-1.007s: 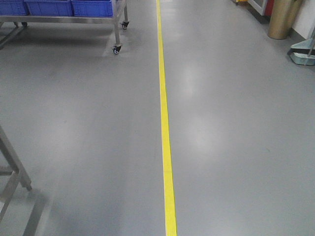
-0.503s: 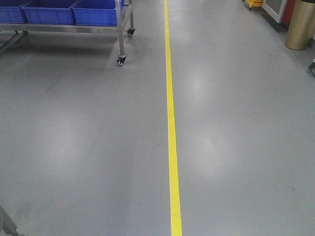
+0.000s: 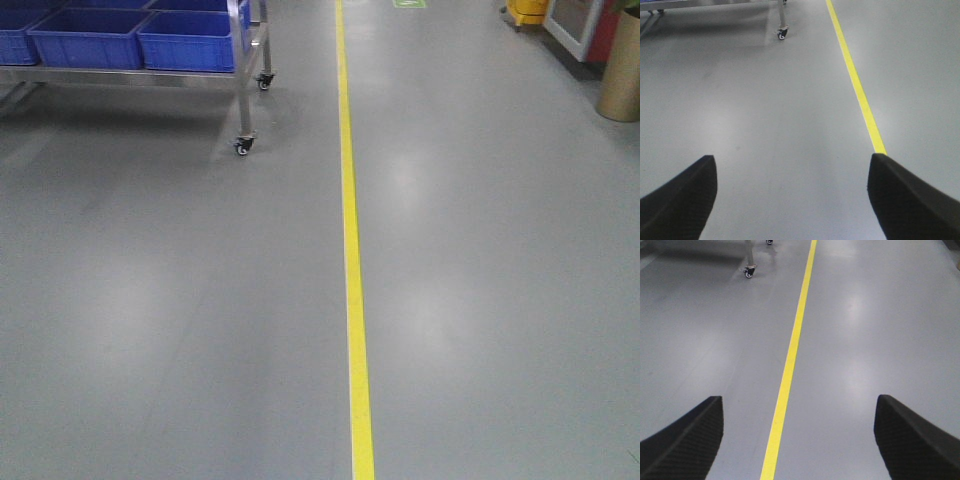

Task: Move and align brake pads A on conveyor
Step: 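Turn the base and pull up to the steel table with brake pads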

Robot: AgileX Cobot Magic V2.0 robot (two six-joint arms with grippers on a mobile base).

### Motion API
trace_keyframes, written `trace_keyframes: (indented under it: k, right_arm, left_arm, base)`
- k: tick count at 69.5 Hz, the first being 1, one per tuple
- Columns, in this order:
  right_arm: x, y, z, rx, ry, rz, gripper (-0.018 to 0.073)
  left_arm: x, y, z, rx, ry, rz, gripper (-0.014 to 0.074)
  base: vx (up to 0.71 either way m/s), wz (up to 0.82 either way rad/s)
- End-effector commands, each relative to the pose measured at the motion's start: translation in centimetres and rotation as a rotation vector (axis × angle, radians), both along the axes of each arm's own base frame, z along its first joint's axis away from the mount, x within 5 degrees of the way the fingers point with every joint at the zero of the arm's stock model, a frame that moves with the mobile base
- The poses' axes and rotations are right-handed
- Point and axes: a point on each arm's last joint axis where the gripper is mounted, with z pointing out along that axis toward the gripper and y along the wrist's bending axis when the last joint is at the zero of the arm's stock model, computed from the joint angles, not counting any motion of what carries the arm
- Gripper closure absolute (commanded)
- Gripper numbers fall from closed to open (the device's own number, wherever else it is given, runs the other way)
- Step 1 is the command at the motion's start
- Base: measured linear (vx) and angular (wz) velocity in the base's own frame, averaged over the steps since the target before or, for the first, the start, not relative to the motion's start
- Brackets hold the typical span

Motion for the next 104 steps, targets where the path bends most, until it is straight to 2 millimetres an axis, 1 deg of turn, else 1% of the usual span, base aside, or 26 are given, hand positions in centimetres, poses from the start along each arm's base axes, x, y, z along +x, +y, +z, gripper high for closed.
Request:
trace_keyframes:
  k: [1, 14, 26, 67, 104]
  right_arm:
    - [0.30, -0.04, 1.37, -0.009, -0.090, -0.002, -0.0023]
    - [0.30, -0.04, 1.37, -0.009, -0.090, -0.002, -0.0023]
    - [0.30, -0.04, 1.37, -0.009, -0.090, -0.002, -0.0023]
    - [0.30, -0.04, 1.37, -0.009, -0.090, -0.002, -0.0023]
    - [0.30, -0.04, 1.37, -0.009, -0.090, -0.002, -0.0023]
  left_arm:
    - [0.28, -0.09, 1.14, -0.009, -0.071, -0.009, 0.0021]
    - [0.28, -0.09, 1.14, -0.009, -0.071, -0.009, 0.0021]
    - [0.28, -0.09, 1.14, -0.009, -0.071, -0.009, 0.0021]
    - [0.28, -0.09, 1.14, -0.009, -0.071, -0.009, 0.0021]
    - [0.28, -0.09, 1.14, -0.009, -0.071, -0.009, 0.0021]
  base:
    - [0.38, 0.20]
    - [0.35, 0.35]
    - [0.31, 0.63]
    - [0.26, 0.94]
    - [0.23, 0.79]
